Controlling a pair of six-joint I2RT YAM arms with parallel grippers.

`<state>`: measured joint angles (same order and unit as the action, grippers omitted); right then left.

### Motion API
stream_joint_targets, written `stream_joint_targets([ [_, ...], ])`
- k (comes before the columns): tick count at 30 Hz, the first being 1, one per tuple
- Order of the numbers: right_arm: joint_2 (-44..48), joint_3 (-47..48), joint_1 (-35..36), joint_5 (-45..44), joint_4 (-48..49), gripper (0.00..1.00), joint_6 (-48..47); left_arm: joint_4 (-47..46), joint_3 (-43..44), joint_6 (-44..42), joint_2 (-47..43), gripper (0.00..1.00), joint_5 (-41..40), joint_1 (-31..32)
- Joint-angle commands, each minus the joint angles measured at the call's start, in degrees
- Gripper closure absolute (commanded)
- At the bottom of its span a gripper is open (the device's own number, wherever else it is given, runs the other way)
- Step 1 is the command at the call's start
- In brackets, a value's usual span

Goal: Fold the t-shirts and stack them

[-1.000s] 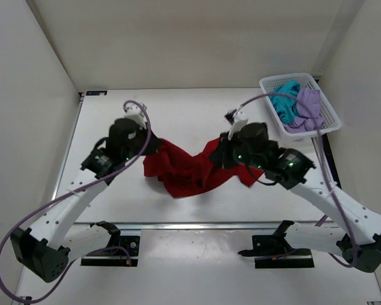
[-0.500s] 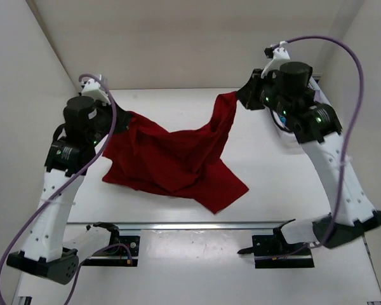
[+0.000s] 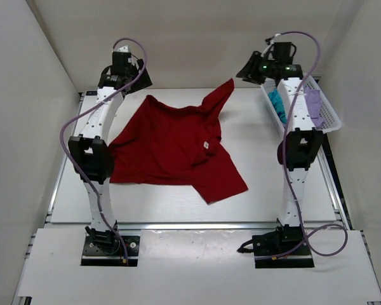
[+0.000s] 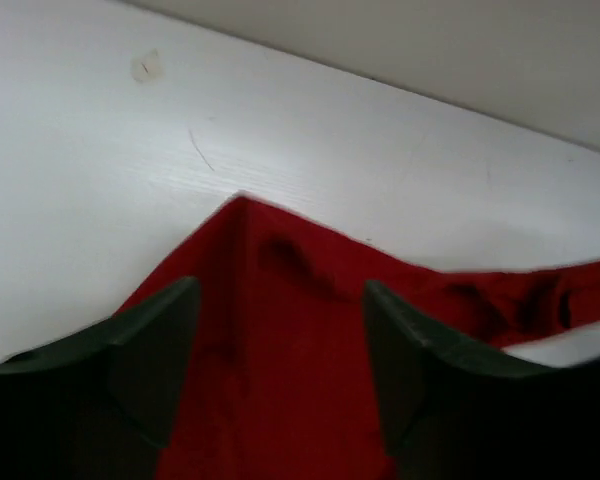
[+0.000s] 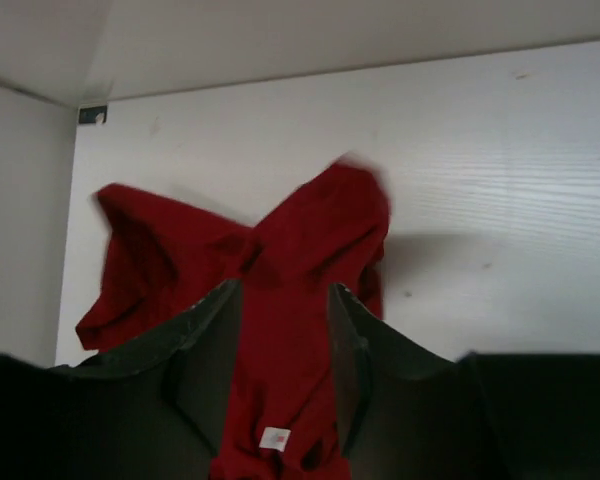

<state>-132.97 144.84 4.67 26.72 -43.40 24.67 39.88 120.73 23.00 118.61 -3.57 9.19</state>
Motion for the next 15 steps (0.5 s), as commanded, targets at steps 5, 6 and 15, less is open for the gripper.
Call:
stream_joint_targets([
  [5, 10.44, -7.09, 0.77, 1.07, 1.57, 0.63, -2.86, -13.65, -24.68, 3.35, -21.09, 0.01, 1.37, -2.5],
  [6, 11.67, -8.24, 1.74, -0.95, 0.34, 0.64, -3.65, -14.3, -31.01, 4.23, -22.88, 0.01, 1.72, -3.12],
  [15, 47.31, -69.53, 13.34, -5.89, 26.48, 0.88, 1.61, -23.62, -73.31, 10.22, -49.42, 0.6, 8.85, -8.83],
])
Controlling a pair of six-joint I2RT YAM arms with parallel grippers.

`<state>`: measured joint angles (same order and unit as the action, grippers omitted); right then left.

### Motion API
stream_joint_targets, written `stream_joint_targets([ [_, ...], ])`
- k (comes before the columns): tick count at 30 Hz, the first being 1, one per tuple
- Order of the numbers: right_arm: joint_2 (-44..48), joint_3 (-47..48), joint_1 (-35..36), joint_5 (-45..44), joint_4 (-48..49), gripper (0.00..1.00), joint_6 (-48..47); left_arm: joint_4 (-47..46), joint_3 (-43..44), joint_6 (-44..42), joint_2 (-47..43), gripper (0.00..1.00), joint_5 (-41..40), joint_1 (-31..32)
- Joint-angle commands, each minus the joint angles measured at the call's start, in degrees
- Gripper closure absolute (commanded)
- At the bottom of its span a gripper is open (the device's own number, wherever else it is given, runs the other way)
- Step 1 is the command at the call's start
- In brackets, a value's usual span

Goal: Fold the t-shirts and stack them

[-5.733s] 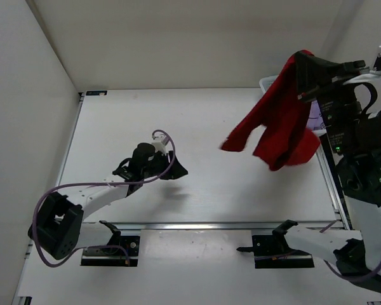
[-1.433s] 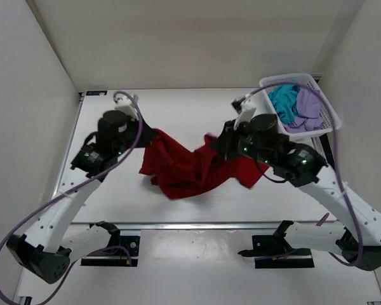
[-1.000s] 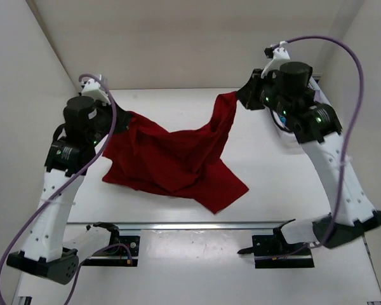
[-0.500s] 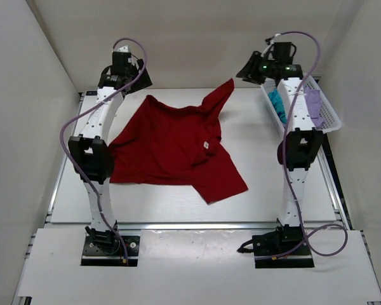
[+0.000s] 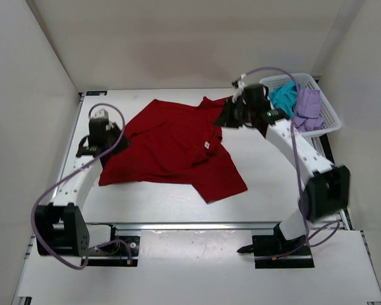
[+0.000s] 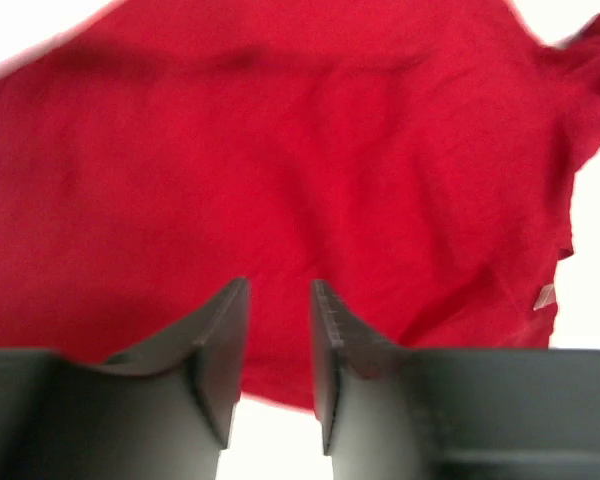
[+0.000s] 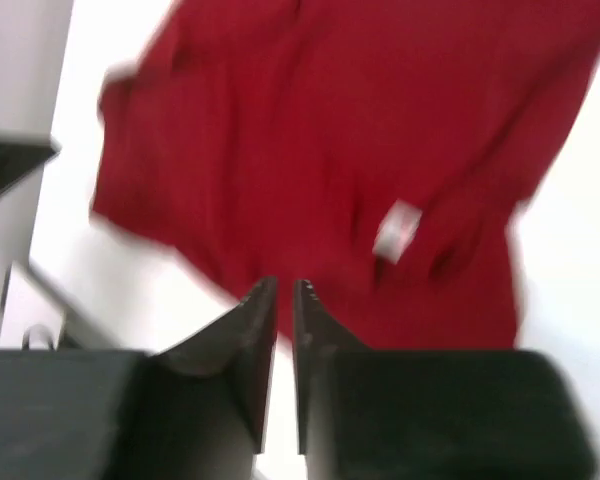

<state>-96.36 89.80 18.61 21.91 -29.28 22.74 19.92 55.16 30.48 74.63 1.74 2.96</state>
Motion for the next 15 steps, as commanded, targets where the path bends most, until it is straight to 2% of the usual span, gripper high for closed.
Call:
stream_joint_targets([
  [1, 14.32, -17.35, -0.07, -1.69, 13.79, 0.91, 3.89, -3.14, -11.09, 2.57, -8.16, 0.61, 2.75, -4.7],
  [4, 22.32, -30.18, 3.54, -4.14, 15.82, 0.93, 4.76, -1.56, -18.92, 3.97, -13.88, 0.62, 3.8, -10.23],
  [7, 31.19, -45.37, 6.61, -4.51, 18.63, 0.93, 6.43, 0.64, -22.98, 4.15, -17.05, 0.56, 1.96, -15.69],
  [12, 39.66, -56.2, 10.21, -4.42, 19.34, 0.9, 7.05, 2.75, -23.78, 5.12, -18.38, 0.47, -4.09, -20.88],
  [15, 42.65, -58.94, 10.92, -4.07, 19.87, 0.89, 6.96, 2.14, -25.62, 6.69, -17.33, 0.45, -1.92, -24.83],
])
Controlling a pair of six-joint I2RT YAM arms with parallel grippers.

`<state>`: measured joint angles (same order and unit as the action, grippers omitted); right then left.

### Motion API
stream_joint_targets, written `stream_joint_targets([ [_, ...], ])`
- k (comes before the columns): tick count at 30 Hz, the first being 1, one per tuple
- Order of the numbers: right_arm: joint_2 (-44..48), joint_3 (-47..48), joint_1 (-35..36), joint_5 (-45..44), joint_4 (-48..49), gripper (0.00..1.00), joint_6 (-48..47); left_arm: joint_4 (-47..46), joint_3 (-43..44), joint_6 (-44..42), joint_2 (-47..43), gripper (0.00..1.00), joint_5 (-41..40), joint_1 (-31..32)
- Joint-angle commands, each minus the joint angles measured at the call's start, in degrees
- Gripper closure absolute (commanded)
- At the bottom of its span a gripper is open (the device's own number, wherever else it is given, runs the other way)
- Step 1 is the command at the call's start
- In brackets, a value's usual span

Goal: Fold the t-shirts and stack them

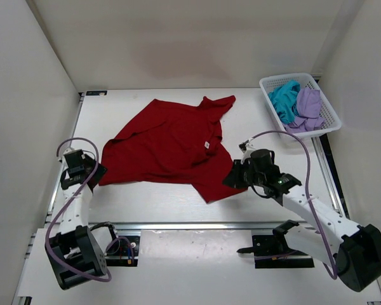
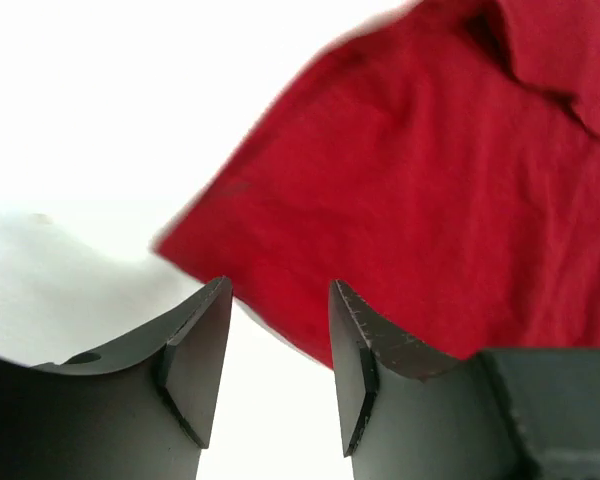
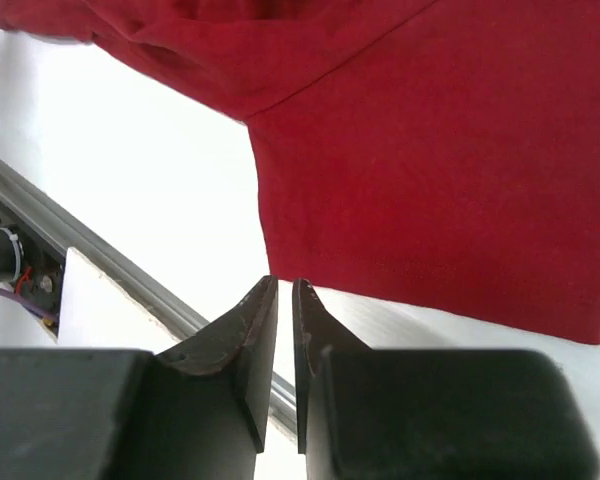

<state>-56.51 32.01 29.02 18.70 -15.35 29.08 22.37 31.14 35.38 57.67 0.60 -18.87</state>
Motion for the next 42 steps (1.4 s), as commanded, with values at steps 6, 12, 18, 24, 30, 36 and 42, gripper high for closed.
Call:
stream_joint_targets([
  [6, 4.39, -3.44, 5.52, -1.56, 7.27, 0.88, 0.01, -3.55, -7.04, 8.29, 0.43, 0.46, -0.95, -5.12],
  [12, 3.6, -3.45, 8.51, -2.09, 7.8, 0.86, -0.95, -7.07, -11.53, 13.4, 1.04, 0.46, -0.78, -4.59],
  [18, 3.78, -4.14, 9.04, -0.77, 8.76, 0.85, -0.87, -12.52, -12.41, 18.23, 4.29, 0.45, -2.18, -3.97],
  [24, 4.57, -4.06, 8.69, -0.24, 8.23, 0.86, -0.87, -17.1, -13.29, 21.74, 10.45, 0.65, -2.44, -3.8],
  [30, 4.57, -4.15, 6.85, -2.7, 6.83, 0.8, -0.08, -16.23, -11.28, 20.53, 8.43, 0.98, -5.69, -1.79],
  [36, 3.69, -3.8, 1.76, -10.86, 1.39, 0.67, 0.8, -11.4, -1.1, 12.19, 7.2, 1.0, -9.64, 6.63],
  [42, 0.88, -4.14, -3.25, -16.93, -2.65, 0.66, 2.38, -9.1, 6.48, 3.74, 7.02, 1.0, -8.69, 20.95],
])
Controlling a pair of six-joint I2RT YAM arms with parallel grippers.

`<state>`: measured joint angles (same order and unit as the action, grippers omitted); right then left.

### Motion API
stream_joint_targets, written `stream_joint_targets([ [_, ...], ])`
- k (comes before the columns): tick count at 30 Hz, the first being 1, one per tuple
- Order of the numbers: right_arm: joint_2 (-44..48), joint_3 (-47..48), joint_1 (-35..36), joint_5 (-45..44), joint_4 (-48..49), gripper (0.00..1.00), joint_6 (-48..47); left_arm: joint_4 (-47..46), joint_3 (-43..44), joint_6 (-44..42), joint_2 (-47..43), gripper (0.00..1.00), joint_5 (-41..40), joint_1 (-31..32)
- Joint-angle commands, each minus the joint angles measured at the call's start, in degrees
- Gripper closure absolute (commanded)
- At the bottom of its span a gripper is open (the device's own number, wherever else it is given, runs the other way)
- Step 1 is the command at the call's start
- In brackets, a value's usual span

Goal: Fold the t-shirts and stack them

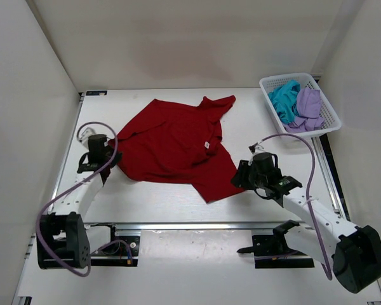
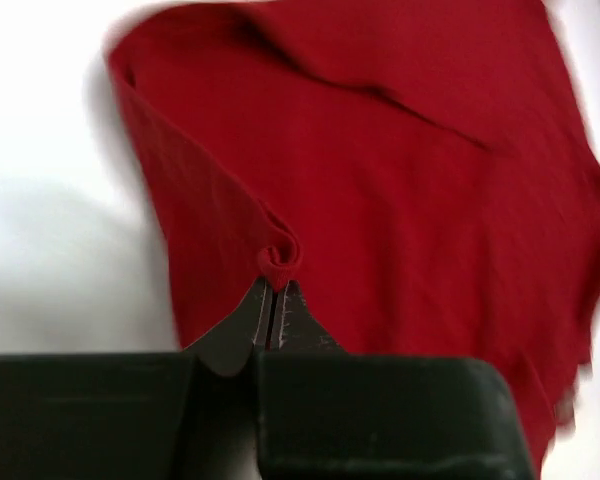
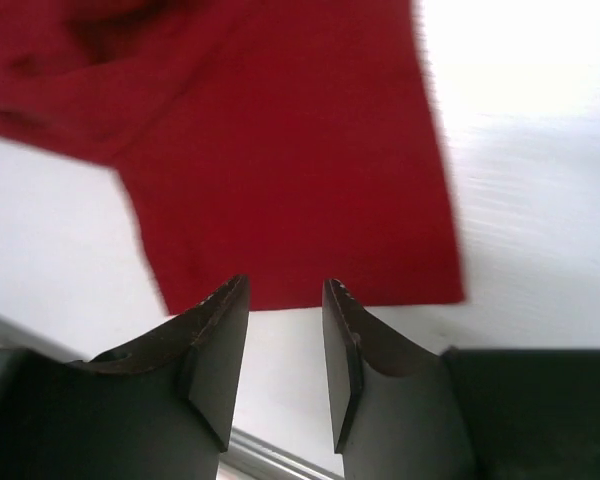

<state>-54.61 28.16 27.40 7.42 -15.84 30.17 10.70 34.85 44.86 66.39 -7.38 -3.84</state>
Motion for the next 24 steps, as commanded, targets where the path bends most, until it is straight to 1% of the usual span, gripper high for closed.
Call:
stream_joint_targets([
  [1, -1.81, -0.56, -3.04, -6.45, -2.62, 0.66, 1.81, 1.88, 2.07, -6.36, -2.92, 1.0, -0.62, 8.12],
  [4, -0.33, -2.58, -7.08, -11.63, -2.18, 0.64, 3.13, -0.58, -1.45, -6.81, -5.99, 1.0, 1.31, 11.47],
  [7, -2.5, -2.76, -10.34, -12.26, -2.53, 0.64, 2.97, -2.08, -5.13, -7.16, -8.11, 1.0, 4.46, 12.01],
  [12, -10.68, -2.06, -10.26, -10.06, -1.48, 0.64, 3.05, -3.4, -7.08, -6.81, -10.05, 1.0, 7.02, 13.59],
  [13, -11.13, -2.32, -9.04, -9.88, -0.7, 0.63, 3.66, -4.1, -6.9, -6.72, -10.4, 1.0, 7.11, 14.2],
  [15, -13.15, -3.02, -9.55, -8.65, 0.27, 0.64, 3.49, -4.98, -7.16, -6.63, -10.58, 1.0, 7.81, 14.47],
  [17, -13.77, -3.29, -9.03, -7.95, 1.07, 0.63, 4.27, -5.68, -7.69, -5.84, -10.67, 1.0, 8.69, 14.47],
  [18, -13.6, -3.38, -8.94, -8.12, 1.5, 0.65, 3.84, -6.12, -7.87, -5.4, -10.67, 1.0, 8.87, 14.38],
  [20, -13.59, -3.73, -9.12, -5.5, 2.03, 0.66, 4.19, -6.57, -8.22, -5.05, -10.49, 1.0, 8.96, 14.47],
  [22, -13.07, -4.17, -9.21, -5.31, 2.03, 0.66, 4.02, -6.91, -8.83, -5.05, -10.14, 1.0, 9.31, 14.21],
  [24, -12.72, -4.26, -9.2, -4.61, 1.68, 0.68, 3.93, -7.01, -8.66, -4.96, -10.4, 1.0, 9.49, 14.56],
])
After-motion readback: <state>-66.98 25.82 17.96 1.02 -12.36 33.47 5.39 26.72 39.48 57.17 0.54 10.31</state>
